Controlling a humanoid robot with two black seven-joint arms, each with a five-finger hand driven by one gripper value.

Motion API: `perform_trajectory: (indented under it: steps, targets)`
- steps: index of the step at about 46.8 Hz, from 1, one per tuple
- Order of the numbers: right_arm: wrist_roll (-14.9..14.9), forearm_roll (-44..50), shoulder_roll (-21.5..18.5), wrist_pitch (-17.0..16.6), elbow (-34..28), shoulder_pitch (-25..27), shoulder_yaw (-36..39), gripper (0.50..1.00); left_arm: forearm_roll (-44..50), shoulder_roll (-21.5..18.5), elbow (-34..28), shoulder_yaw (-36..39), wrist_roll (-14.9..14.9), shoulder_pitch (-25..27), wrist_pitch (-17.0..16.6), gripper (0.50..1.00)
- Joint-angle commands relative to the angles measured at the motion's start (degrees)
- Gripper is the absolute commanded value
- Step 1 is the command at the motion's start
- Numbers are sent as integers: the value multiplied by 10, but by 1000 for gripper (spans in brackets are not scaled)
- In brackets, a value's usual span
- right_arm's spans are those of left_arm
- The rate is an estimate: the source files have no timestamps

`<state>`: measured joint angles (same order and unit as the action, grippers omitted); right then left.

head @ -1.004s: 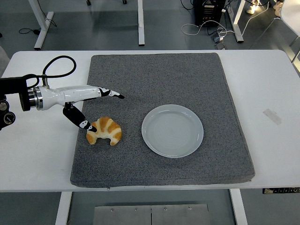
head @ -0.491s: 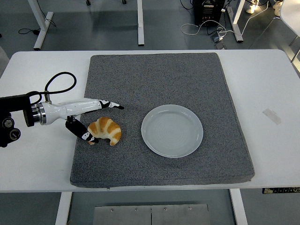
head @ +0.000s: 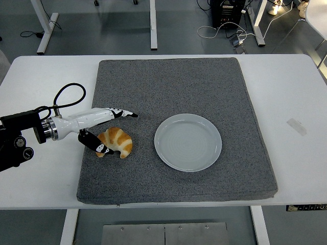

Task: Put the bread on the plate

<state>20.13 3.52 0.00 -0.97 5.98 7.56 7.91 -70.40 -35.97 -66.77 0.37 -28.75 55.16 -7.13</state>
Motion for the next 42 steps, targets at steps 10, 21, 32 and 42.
perform_trajectory:
  steps: [10,21,32,42]
  targets:
    - [0,0,0,0,0,0,0,1000,0,12,24,-1,0,-10,-17,977]
    - [0,0,0,0,0,0,0,1000,0,28,51,-2,-7,-14,-22,968]
    - [0,0,0,0,0,0,0,1000,0,41,73,4,-18,-15,-37,883]
    - [0,0,0,0,0,0,0,1000,-2,45,88,6,-44,-15,-45,801]
